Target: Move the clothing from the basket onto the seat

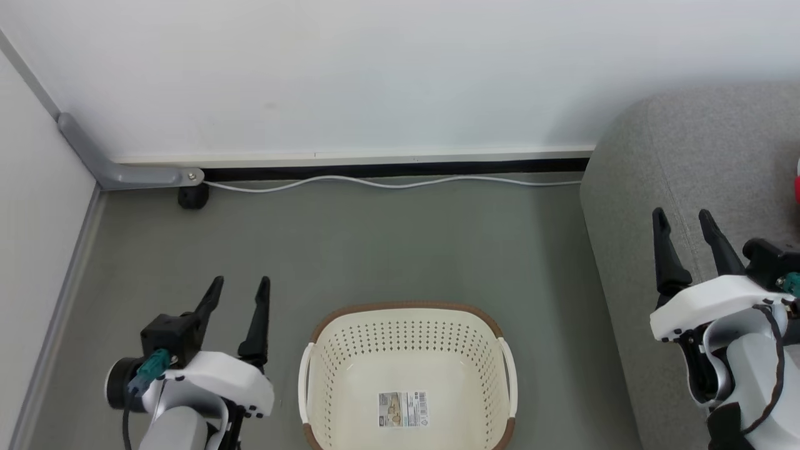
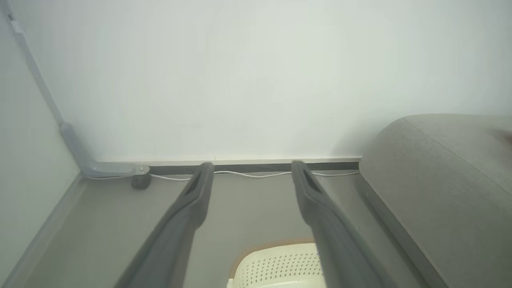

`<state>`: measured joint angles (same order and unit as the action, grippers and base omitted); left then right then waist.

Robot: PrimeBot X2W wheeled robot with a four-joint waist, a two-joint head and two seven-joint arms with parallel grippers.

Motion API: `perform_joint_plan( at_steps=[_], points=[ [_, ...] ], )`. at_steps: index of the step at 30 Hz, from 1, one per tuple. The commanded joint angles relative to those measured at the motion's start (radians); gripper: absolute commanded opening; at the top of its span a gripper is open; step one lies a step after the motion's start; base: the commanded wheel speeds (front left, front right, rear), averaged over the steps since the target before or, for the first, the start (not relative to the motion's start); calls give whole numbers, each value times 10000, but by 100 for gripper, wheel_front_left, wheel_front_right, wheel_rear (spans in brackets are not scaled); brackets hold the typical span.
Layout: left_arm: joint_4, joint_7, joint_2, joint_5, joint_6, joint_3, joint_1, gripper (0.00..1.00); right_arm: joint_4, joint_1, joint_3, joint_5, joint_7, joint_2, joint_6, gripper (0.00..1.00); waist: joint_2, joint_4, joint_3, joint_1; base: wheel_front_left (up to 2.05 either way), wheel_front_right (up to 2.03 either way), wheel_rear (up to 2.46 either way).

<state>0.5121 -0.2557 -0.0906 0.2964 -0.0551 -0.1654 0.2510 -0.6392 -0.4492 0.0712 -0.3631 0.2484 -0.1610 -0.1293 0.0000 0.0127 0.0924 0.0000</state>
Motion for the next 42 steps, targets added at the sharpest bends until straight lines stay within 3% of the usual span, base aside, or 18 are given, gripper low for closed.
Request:
perform_joint_plan(
  at_steps=[1,15,26,42],
  points=[
    [-320,-61,-241,-186,151,630,-78,100,407,198,177,-64,133,21,-14,100,0,156,-315,0,0,0,0],
    [-1081,-61,80,-827,-27,2401,-1700,100,1780,1891,416,622,133,362,-14,100,0,158,-1014,0,0,0,0],
    [-1445,-61,333,-1019,-359,2726,-2148,100,1696,2455,546,1041,133,554,-14,100,0,-10,-1084,0,0,0,0],
    [-1434,-61,401,-992,-384,2696,-2306,100,1458,2393,560,1115,134,609,-14,100,0,-132,-1044,0,0,0,0]
  ],
)
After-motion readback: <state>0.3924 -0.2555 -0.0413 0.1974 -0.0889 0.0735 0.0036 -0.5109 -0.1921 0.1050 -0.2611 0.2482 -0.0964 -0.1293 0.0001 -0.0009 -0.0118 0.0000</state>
